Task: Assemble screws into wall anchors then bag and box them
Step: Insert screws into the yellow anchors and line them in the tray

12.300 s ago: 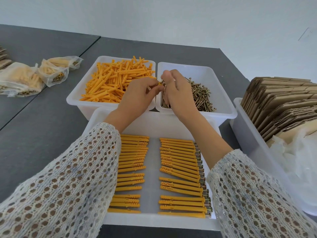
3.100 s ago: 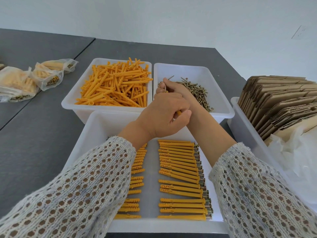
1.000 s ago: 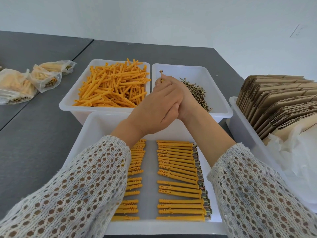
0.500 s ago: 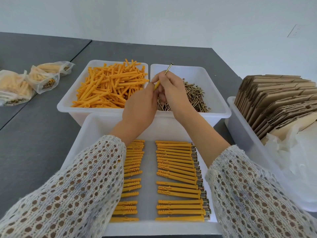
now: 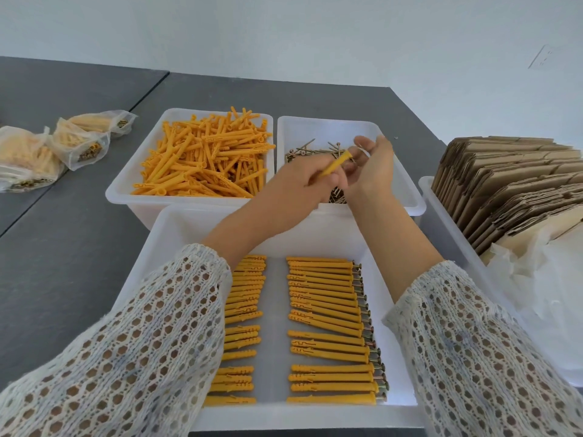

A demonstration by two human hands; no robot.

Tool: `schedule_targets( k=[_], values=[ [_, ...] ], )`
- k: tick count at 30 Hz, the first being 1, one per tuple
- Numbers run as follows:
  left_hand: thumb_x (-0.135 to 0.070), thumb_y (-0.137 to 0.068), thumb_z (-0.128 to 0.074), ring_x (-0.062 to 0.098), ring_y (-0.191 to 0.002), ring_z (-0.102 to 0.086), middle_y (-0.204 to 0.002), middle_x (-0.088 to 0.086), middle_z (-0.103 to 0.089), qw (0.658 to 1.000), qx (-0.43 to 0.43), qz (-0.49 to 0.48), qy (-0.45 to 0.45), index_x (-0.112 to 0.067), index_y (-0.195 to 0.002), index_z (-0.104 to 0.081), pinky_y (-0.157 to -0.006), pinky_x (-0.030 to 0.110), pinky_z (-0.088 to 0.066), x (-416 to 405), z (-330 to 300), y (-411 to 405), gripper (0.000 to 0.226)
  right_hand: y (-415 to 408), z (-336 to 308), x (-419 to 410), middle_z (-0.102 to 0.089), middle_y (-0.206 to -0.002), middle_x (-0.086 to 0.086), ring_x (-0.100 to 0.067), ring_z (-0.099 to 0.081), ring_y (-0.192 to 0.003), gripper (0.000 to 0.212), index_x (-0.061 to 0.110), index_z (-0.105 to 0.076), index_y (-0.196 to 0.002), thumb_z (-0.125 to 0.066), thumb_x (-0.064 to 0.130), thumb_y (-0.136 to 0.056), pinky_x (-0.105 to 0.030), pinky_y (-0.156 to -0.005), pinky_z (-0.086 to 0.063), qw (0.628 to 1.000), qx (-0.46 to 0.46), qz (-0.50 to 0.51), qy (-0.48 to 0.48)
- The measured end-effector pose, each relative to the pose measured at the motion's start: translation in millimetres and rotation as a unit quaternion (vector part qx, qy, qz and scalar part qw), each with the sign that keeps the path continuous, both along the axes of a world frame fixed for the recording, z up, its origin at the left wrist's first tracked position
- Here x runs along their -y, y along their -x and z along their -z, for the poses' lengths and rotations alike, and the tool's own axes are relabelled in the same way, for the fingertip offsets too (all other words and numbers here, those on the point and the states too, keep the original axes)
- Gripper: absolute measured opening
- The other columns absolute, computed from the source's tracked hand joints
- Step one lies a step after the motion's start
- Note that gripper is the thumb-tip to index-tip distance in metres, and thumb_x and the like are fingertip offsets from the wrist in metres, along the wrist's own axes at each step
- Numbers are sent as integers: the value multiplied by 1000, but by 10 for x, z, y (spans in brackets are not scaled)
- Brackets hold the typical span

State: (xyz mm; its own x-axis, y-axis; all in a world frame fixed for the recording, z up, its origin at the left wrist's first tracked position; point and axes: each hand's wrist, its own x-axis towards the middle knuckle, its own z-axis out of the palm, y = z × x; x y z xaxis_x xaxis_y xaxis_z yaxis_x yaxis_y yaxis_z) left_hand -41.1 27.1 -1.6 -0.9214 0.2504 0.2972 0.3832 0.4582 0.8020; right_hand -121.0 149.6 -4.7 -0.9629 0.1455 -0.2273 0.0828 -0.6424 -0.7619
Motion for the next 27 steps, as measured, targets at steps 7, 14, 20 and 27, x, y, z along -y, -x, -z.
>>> schedule_targets(
  k=[7, 14, 20, 27],
  values=[
    [-14, -99, -49, 18, -77, -64, -79, 0, -64, 991, 24, 61, 114, -11, -91, -64, -76, 37, -54, -132, 37, -113, 17, 114, 122, -169, -39, -59, 1, -13, -27, -46, 24, 11, -51, -73, -37, 13, -92, -22, -48, -25, 996, 47, -4, 80],
    [-15, -99, -54, 11, -79, -69, -88, 1, -69, 984, 72, 107, 125, -16, -89, -65, -80, 31, -57, -224, 82, -147, 15, 114, 125, -88, -43, -57, 2, -11, -32, -43, 17, 11, -53, -77, -44, 10, -91, -22, -41, -30, 998, 13, -45, -47],
    [-20, -103, -51, 7, -77, -67, -87, -1, -68, 978, 94, 123, 140, -12, -92, -65, -72, 18, -55, -249, 140, -161, 19, 144, 132, -82, -45, -59, 1, -11, -35, -43, 21, 10, -56, -78, -44, 9, -95, -23, -41, -33, 994, 12, -52, -92],
    [-34, -102, -49, 9, -60, -47, -68, -7, -50, 943, 23, 90, 320, -24, -69, -46, -58, 30, -36, -250, 185, -177, 35, 182, 156, -91, -45, -60, 0, -11, -36, -42, 20, 9, -56, -79, -43, 7, -94, -21, -41, -34, 995, 19, -53, -88]
  ],
)
